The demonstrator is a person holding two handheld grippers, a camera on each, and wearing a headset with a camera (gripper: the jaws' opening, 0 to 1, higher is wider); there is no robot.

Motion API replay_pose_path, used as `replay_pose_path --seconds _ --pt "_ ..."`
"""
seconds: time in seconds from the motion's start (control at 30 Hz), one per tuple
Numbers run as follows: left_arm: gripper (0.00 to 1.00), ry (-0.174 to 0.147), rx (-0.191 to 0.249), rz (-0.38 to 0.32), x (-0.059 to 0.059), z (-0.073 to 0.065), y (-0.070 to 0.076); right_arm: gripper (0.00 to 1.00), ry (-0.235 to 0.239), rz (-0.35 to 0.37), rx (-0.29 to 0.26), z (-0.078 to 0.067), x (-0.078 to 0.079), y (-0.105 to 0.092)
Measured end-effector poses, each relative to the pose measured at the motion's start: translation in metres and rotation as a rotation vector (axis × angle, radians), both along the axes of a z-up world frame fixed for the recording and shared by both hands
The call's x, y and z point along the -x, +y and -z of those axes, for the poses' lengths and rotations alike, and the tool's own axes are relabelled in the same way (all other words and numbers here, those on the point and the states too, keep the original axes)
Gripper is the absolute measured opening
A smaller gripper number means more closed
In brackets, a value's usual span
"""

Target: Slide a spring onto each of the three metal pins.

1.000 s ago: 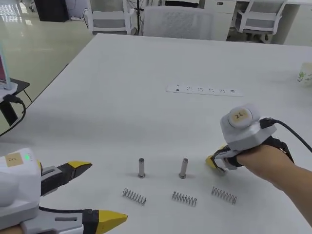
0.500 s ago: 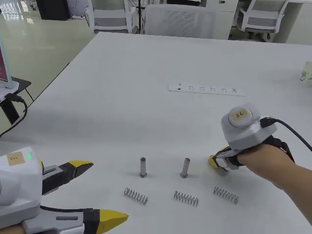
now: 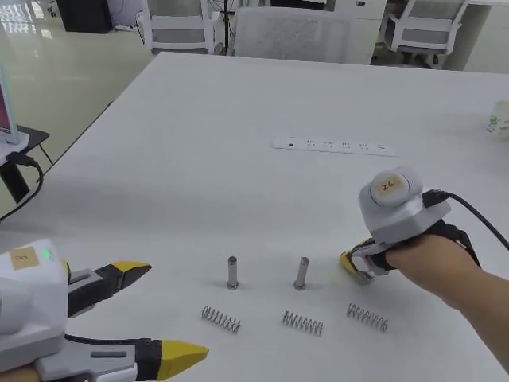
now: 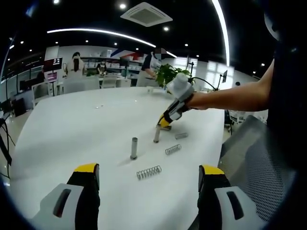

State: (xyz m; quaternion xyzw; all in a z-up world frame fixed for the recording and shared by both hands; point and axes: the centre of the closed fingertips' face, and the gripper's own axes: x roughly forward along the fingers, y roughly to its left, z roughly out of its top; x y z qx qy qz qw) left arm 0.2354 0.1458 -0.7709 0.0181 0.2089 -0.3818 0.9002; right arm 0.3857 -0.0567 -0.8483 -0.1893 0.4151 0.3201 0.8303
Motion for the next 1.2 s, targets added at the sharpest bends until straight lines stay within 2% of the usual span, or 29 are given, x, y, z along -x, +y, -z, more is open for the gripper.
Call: replay_pose_path --seconds 0.6,1.2 --pt "0.81 -0.016 -0.004 0.021 0.002 -0.005 -0.006 0.05 -0.048 0.049 -0.049 -0.027 0.015 -0.019" --pt "0.81 -0.019 -0.01 0.026 0.005 -0.006 -0.008 0.06 -0.068 0.075 -0.076 -0.034 0.028 -0.031"
